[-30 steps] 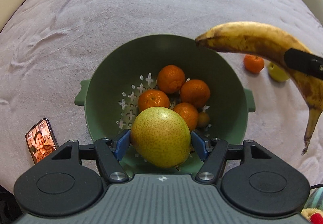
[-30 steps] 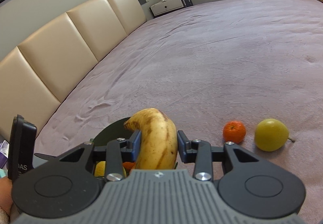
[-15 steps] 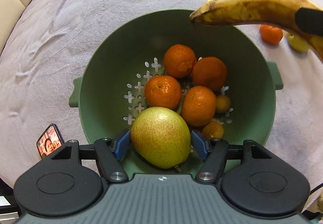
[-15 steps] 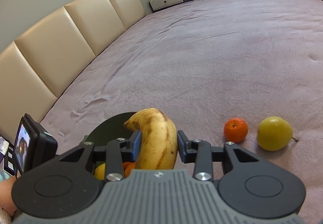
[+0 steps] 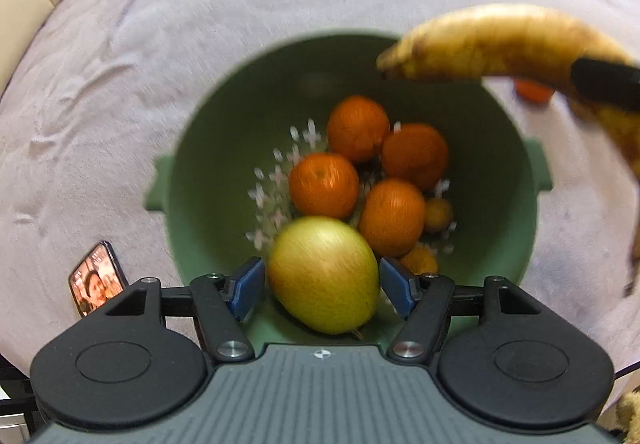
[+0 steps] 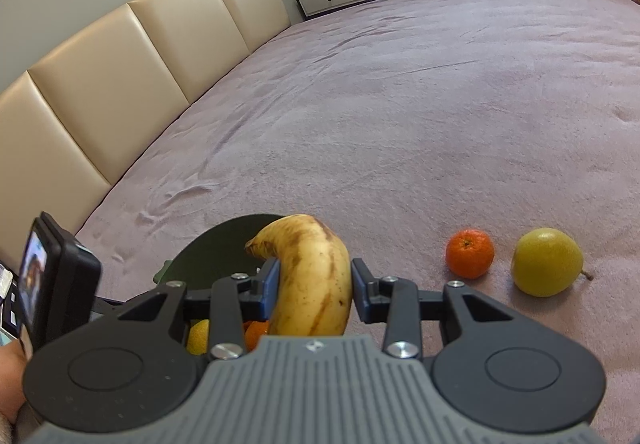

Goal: Organize fruits
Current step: 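Open the left tool to drop the pear in while the right tool lowers the banana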

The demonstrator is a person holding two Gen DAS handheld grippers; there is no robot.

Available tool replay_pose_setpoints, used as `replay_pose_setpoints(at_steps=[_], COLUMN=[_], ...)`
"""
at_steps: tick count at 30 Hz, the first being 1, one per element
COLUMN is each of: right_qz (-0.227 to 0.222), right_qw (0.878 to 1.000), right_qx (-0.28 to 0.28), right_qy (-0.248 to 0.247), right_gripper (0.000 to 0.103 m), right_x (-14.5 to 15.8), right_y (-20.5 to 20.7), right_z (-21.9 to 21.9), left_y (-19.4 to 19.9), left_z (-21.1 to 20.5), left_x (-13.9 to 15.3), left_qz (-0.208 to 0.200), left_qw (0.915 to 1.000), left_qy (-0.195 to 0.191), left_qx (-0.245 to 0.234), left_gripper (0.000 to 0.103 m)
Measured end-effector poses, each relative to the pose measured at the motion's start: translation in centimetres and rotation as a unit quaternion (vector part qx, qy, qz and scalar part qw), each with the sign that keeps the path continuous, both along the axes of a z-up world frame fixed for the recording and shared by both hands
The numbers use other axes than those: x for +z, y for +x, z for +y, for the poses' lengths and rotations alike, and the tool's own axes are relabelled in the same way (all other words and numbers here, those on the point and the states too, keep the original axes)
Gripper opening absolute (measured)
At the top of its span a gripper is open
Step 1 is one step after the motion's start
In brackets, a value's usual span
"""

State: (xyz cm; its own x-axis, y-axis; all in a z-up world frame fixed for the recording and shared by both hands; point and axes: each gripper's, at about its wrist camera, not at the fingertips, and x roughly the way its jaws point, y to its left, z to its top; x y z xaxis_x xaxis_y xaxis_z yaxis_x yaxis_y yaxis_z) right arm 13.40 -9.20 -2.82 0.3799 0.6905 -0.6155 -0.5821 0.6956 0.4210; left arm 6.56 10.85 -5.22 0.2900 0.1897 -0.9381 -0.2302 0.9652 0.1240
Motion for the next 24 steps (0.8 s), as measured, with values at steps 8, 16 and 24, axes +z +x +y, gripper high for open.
replay_pose_setpoints(at_steps=[8, 16, 24], right_qz=[-0.007, -0.013, -0.008], right_qw=[1.000, 0.999, 0.998], right_qx=[0.013, 0.016, 0.006], right_qy=[-0.012, -0.039, -0.059], right_gripper=[0.035, 0.035, 0.035], right_x=[-0.2, -0.5, -2.0], right_y=[-0.6, -0.8, -0.4], right_z=[1.5, 4.7, 7.4], left_y=[-1.7, -1.7, -1.7], left_z=[3.2, 4.6, 3.9], left_x=[3.8, 3.5, 3.8], left_qz=[-0.109, -0.124, -0.129], left_qw=[0.9887, 0.9811, 0.9829], left_qy=[-0.042, -0.039, -0.021], left_qx=[0.093, 0.143, 0.130], left_gripper=[0.078, 0.078, 0.078])
